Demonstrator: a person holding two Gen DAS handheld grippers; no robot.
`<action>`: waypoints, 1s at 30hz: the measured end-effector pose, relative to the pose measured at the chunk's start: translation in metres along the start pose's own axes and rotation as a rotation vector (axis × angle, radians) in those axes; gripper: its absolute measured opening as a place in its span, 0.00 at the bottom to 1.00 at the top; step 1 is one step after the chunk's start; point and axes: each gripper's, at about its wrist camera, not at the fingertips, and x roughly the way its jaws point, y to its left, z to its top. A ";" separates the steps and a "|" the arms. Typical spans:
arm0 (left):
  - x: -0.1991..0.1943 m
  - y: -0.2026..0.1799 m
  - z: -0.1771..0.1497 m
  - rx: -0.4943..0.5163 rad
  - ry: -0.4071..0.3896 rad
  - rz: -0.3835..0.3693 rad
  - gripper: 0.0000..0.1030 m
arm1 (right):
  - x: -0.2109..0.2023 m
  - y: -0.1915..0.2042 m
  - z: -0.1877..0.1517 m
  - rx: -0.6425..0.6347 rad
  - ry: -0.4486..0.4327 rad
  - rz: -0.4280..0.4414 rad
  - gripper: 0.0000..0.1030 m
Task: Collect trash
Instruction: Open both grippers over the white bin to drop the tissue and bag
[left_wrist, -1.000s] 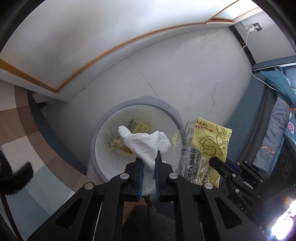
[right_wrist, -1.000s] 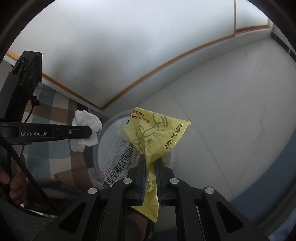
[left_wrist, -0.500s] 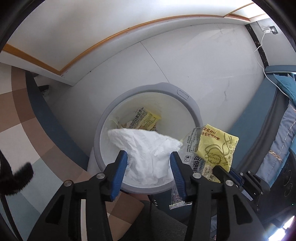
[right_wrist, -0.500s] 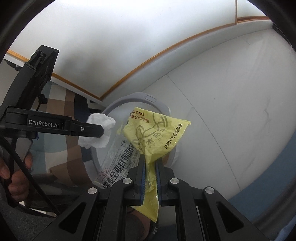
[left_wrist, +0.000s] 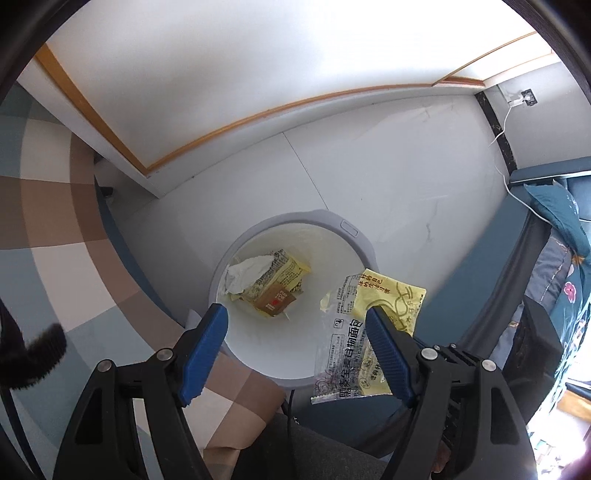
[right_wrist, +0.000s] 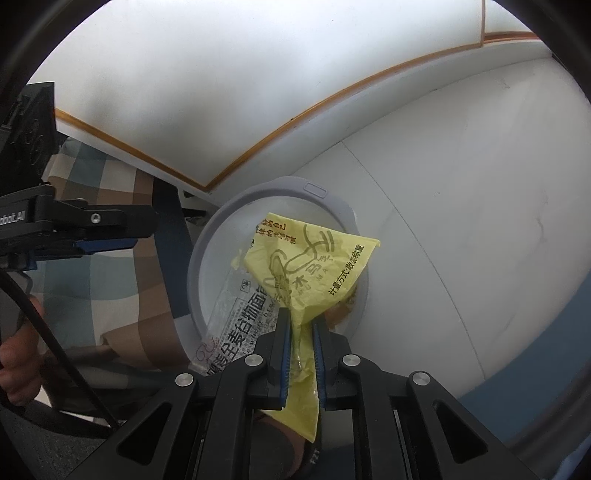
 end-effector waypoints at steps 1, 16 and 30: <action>-0.006 0.002 -0.001 0.000 -0.016 0.004 0.72 | 0.002 0.001 0.003 0.001 0.003 0.001 0.12; -0.034 0.030 -0.015 -0.061 -0.055 0.032 0.72 | 0.036 0.028 0.016 -0.054 0.068 0.002 0.20; -0.050 0.011 -0.029 0.046 -0.133 0.045 0.72 | 0.020 0.017 0.005 -0.030 0.049 -0.037 0.57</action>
